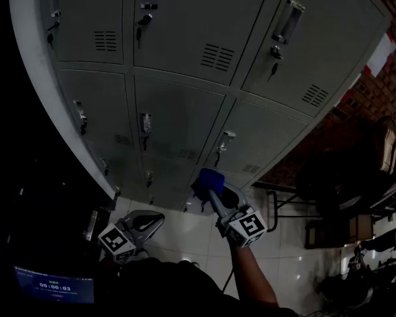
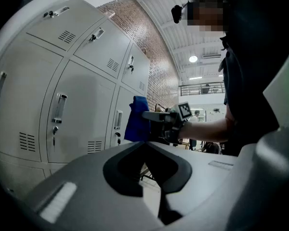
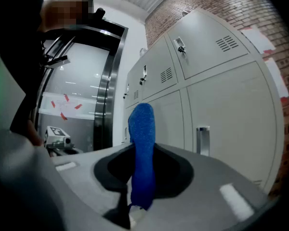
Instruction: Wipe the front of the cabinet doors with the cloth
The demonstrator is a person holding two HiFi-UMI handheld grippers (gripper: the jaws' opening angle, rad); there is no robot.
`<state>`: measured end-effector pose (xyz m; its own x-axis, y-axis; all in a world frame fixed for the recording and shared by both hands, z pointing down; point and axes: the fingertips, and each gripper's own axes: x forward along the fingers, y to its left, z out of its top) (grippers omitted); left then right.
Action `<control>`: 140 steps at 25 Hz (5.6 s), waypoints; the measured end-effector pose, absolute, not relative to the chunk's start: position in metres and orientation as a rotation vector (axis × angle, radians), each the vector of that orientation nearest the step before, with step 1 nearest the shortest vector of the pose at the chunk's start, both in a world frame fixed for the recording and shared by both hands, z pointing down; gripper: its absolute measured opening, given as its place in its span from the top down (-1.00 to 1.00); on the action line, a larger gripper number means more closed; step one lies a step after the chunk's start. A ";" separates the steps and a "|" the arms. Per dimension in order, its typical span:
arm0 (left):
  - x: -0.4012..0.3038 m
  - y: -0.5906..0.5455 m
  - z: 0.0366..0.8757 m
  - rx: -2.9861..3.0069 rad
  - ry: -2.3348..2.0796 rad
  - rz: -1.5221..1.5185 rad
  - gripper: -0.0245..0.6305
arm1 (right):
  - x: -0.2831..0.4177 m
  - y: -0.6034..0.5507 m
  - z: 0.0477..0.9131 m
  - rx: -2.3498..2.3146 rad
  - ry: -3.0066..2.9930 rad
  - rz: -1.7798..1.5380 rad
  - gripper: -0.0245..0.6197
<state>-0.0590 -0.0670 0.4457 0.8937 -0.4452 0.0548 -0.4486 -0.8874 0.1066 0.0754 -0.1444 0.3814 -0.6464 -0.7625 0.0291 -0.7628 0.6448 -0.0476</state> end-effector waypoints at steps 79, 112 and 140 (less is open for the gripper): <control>-0.067 -0.035 0.451 2.860 -0.668 0.031 0.93 | 0.151 -0.292 0.304 1.692 -2.673 -0.032 0.68; -0.024 -0.035 0.461 2.863 -0.544 0.094 0.93 | 0.333 -0.277 0.338 2.060 -2.357 0.080 0.68; -0.031 -0.017 0.463 2.860 -0.563 0.082 0.93 | 0.322 -0.247 0.332 2.100 -2.397 0.082 0.68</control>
<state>-0.0313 -0.0175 0.4627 0.9250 -0.3673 0.0974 -0.3799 -0.9012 0.2086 0.3220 -0.2475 0.3316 -0.1314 -0.9913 -0.0010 -0.9890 0.1312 -0.0691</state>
